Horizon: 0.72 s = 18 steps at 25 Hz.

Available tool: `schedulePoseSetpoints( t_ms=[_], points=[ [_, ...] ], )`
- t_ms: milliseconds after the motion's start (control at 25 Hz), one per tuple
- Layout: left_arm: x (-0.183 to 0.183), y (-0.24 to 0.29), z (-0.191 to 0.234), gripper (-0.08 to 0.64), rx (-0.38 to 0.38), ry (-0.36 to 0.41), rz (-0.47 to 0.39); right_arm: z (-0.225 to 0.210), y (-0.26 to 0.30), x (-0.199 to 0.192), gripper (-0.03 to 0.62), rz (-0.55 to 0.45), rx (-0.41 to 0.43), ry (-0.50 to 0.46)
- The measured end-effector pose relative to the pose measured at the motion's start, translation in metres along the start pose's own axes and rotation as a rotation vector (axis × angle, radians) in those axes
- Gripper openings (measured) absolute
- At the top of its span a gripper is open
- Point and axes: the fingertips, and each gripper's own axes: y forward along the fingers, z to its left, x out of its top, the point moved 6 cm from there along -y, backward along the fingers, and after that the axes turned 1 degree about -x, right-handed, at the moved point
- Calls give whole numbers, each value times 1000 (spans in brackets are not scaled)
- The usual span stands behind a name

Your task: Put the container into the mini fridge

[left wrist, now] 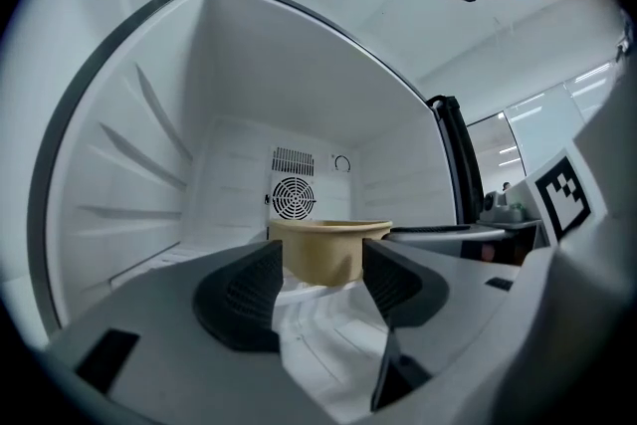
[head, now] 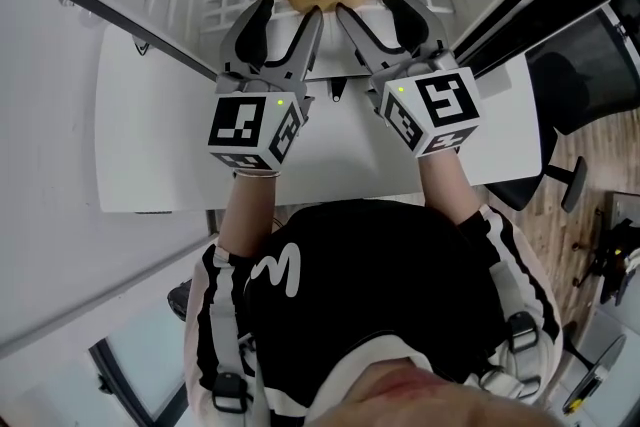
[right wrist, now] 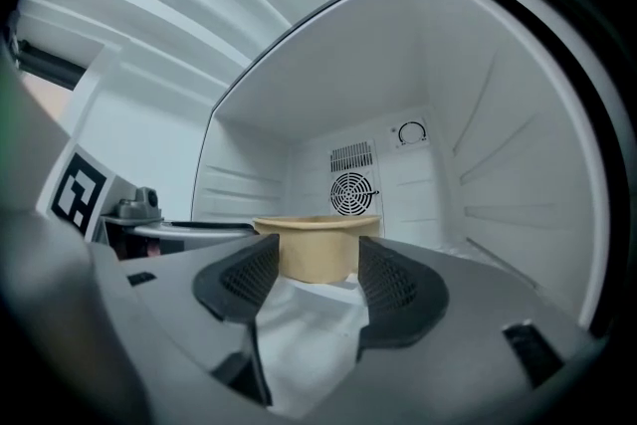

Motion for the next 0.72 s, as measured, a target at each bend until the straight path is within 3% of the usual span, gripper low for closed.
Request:
schedulePoseSetpoints(
  t_ms=[320,720],
  points=[
    [-9,-22,-11,245,52,1,-8,8,-20,-4,242,-25,36,33],
    [-14,-48,-32,245,57,-2,-35,17,-47,-12,243,-22,79,74]
  ],
)
